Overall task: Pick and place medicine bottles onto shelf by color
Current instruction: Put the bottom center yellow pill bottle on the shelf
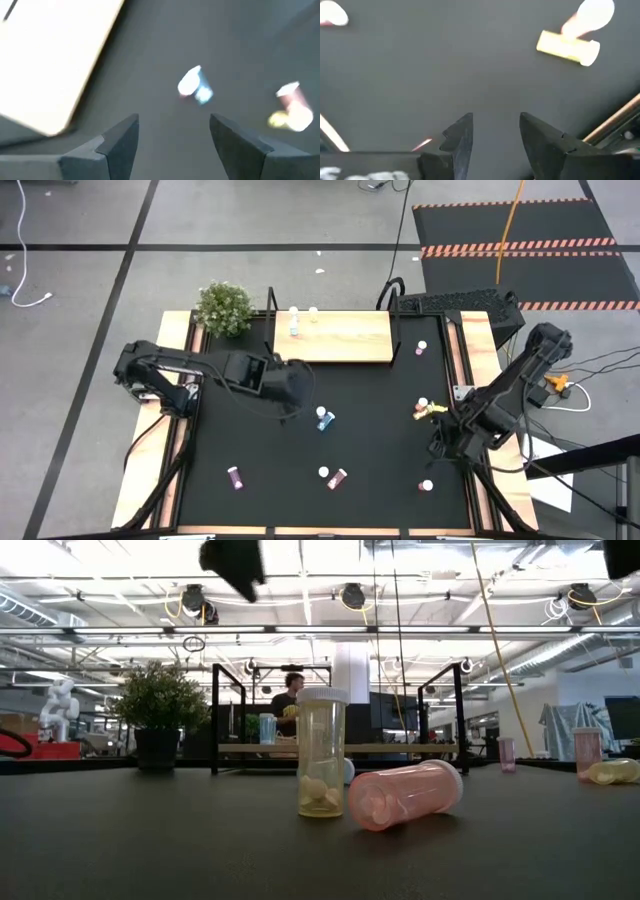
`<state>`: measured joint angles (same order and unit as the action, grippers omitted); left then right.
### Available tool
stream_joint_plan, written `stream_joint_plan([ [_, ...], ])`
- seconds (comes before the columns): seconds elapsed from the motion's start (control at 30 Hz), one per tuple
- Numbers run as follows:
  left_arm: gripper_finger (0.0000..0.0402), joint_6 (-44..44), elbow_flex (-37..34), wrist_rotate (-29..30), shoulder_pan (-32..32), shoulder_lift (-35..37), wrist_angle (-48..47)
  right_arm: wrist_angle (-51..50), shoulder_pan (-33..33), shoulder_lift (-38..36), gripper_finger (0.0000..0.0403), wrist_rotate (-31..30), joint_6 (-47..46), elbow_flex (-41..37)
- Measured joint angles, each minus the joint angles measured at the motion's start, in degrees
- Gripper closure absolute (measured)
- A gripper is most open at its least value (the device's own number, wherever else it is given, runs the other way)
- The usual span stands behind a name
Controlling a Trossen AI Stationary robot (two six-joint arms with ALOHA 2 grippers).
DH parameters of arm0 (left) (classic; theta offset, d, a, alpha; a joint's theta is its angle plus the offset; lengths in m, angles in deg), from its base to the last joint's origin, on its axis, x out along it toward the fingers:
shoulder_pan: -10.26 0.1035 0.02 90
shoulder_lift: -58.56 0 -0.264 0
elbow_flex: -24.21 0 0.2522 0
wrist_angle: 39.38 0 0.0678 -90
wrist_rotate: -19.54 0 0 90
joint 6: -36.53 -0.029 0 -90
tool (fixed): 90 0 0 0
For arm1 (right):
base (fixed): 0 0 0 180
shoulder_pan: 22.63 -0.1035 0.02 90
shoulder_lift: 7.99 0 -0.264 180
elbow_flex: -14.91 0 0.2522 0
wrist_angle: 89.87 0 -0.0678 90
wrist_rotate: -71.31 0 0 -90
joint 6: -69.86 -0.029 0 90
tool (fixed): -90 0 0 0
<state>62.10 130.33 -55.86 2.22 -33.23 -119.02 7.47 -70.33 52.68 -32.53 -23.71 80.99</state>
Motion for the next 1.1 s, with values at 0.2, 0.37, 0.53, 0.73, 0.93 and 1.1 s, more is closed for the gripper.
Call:
stream_joint_plan([
  [0.2,0.0158,-0.6,3.0,2.6,2.3,2.6,-10.9,0.6,4.1,-1.1,0.0245,-11.4,1.1,6.4],
  [0.37,0.0158,-2.6,2.7,3.8,3.8,6.6,-12.0,7.4,8.5,-0.5,0.0245,-17.9,8.3,9.9],
  [0.53,0.0158,-2.7,2.6,6.0,4.3,9.0,-10.2,20.5,13.8,1.9,0.0245,-17.5,21.5,10.2],
  [0.73,0.0158,-3.2,2.0,4.6,1.5,8.4,-1.1,23.3,17.9,6.5,0.0245,-13.3,26.1,9.1],
  [0.93,0.0158,-7.8,-5.3,3.0,-4.2,8.4,8.5,50.8,16.5,13.8,0.0245,-13.1,51.0,1.8],
  [1.1,0.0158,-3.6,-10.9,2.8,-7.1,8.5,9.5,73.7,17.7,20.7,0.0245,-9.8,68.0,-5.4],
])
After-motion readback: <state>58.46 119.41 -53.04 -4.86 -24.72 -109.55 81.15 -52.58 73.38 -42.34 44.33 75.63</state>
